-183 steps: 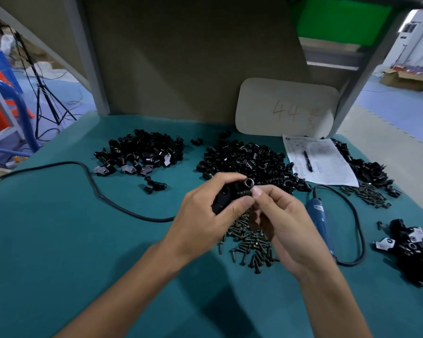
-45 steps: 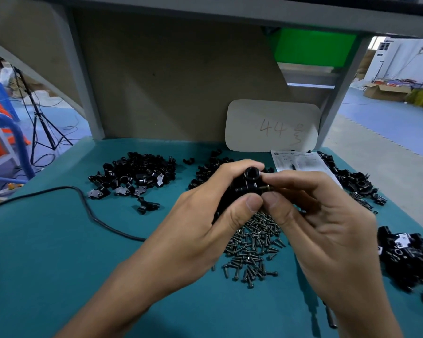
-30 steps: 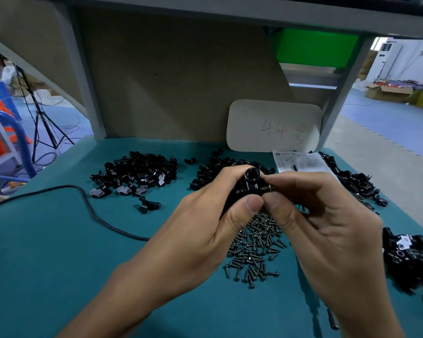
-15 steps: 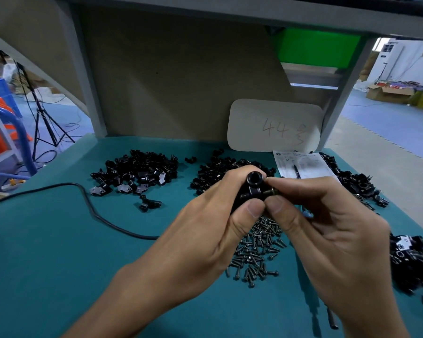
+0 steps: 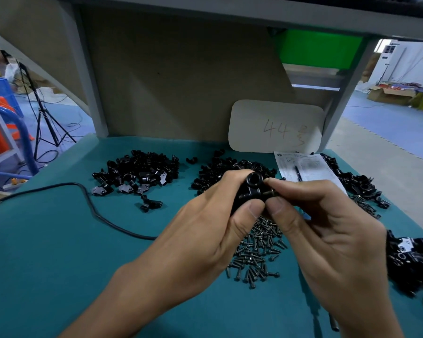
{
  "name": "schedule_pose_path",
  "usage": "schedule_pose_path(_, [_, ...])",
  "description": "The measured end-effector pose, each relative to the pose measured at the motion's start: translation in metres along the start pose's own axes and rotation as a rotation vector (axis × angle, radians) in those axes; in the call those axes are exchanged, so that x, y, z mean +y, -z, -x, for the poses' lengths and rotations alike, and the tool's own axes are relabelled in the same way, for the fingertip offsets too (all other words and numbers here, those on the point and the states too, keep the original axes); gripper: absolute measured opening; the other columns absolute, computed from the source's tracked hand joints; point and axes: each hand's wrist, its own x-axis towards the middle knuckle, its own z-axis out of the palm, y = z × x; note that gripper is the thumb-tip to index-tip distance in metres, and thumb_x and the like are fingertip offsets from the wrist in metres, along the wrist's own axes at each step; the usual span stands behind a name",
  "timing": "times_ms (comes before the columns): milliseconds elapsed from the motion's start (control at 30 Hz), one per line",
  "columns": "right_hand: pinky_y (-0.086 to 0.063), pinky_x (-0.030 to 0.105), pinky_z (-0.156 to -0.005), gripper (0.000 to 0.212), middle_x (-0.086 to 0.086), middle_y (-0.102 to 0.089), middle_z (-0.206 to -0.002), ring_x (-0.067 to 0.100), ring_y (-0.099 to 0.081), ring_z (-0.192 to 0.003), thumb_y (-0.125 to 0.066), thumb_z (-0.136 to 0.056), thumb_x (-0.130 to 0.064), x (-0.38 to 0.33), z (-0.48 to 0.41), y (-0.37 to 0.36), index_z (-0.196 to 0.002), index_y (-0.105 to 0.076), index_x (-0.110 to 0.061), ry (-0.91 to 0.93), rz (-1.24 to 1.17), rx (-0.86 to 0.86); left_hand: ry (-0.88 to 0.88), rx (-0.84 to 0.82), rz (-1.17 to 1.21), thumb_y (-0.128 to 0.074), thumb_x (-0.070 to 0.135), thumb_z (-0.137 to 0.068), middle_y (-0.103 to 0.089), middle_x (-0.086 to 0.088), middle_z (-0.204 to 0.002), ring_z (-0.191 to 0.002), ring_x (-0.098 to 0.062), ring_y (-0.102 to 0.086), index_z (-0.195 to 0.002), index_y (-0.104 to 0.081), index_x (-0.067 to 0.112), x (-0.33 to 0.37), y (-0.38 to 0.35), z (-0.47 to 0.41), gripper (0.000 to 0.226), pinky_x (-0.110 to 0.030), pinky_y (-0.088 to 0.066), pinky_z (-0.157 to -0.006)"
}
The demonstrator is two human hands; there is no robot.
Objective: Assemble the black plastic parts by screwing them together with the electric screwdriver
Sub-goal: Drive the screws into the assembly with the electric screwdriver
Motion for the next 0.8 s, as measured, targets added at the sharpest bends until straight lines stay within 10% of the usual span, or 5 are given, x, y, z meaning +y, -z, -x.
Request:
schedule_pose_path(467, [-0.061, 0.027, -0.083, 0.017, -0.014, -0.074, -0.108, 0.015, -0.074, -0.101, -0.066, -0.096, -0.028, 0.003, 0.003, 0.007, -0.113, -0.07, -0.026, -0.097, 0.035, -0.015, -0.222, 0.157, -0.068, -0.06, 0.032, -0.097, -0.058, 0.022, -0.087, -0.079, 0.017, -0.059, -0.117, -0.055, 0.038, -0.041, -0.015, -0.006, 0.021, 0.0, -0.042, -0.071])
schedule_pose_path(600, [-0.06, 0.026, -0.075, 0.013, -0.014, -0.072, -0.099, 0.014, -0.074, -0.094, -0.063, -0.095, -0.04, -0.001, 0.0, 0.007, -0.105, -0.068, -0.035, -0.103, 0.119, -0.013, -0.176, 0.061, -0.222, -0.04, 0.051, -0.102, -0.058, 0.019, -0.101, -0.088, -0.005, -0.065, -0.124, -0.043, 0.054, -0.043, -0.01, -0.001, 0.022, -0.034, -0.058, -0.071])
schedule_pose_path(800, [-0.062, 0.029, -0.076, 0.015, -0.011, -0.073, -0.105, 0.018, -0.074, -0.097, -0.061, -0.097, -0.037, -0.002, 0.0, 0.006, -0.11, -0.066, -0.033, -0.137, 0.014, -0.05, -0.189, -0.037, -0.316, -0.029, 0.059, -0.104, -0.05, 0.038, -0.091, -0.081, 0.008, -0.054, -0.129, -0.037, 0.046, -0.041, 0.004, 0.001, 0.029, -0.008, -0.039, -0.064])
